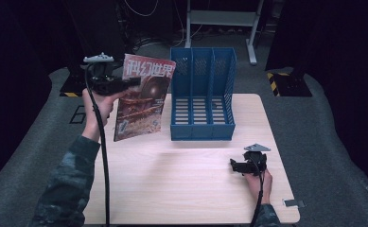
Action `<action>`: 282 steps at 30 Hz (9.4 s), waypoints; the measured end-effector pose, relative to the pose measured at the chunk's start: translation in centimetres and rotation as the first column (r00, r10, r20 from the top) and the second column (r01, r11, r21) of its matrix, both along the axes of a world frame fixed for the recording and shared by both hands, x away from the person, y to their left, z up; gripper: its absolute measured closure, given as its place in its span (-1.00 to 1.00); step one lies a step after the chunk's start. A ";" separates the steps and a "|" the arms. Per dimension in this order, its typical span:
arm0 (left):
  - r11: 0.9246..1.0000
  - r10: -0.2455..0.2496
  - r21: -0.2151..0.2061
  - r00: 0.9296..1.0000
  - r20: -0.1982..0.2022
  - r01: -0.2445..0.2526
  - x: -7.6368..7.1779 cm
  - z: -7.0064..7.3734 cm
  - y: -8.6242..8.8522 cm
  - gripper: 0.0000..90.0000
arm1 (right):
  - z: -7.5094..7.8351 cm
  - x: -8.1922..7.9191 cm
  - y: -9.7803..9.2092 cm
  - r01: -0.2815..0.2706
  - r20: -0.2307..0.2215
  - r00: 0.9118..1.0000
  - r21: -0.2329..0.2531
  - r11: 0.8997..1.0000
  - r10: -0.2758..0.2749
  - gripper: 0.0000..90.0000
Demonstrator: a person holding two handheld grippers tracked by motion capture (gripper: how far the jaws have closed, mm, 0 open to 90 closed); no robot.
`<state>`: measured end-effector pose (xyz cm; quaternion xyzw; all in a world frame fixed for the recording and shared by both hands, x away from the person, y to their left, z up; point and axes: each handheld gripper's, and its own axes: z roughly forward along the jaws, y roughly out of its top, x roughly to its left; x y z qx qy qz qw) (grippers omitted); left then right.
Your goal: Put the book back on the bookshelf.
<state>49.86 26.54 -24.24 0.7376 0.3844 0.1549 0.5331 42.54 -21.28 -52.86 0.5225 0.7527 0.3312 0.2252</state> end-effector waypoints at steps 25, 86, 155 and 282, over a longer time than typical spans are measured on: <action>0.992 0.081 -0.103 0.995 0.065 -0.074 3.0 2.6 -5.0 0.87 | 0.0 0.0 0.0 -0.001 -0.003 1.000 0.002 1.000 0.001 -0.83; 0.914 0.406 -0.168 0.854 0.326 -0.370 8.1 -5.9 -14.7 0.87 | 0.0 0.0 0.0 0.009 0.005 1.000 0.013 1.000 -0.009 -0.78; 0.974 0.228 -0.033 0.952 0.202 -0.226 6.3 -13.5 -12.2 0.83 | 0.0 -0.2 0.1 0.022 0.006 1.000 0.016 1.000 -0.022 -0.73; 0.911 0.375 -0.145 0.921 -0.103 -0.386 12.1 -7.2 -13.3 0.88 | 0.1 -0.2 -0.1 0.026 0.012 1.000 0.010 1.000 -0.026 -0.69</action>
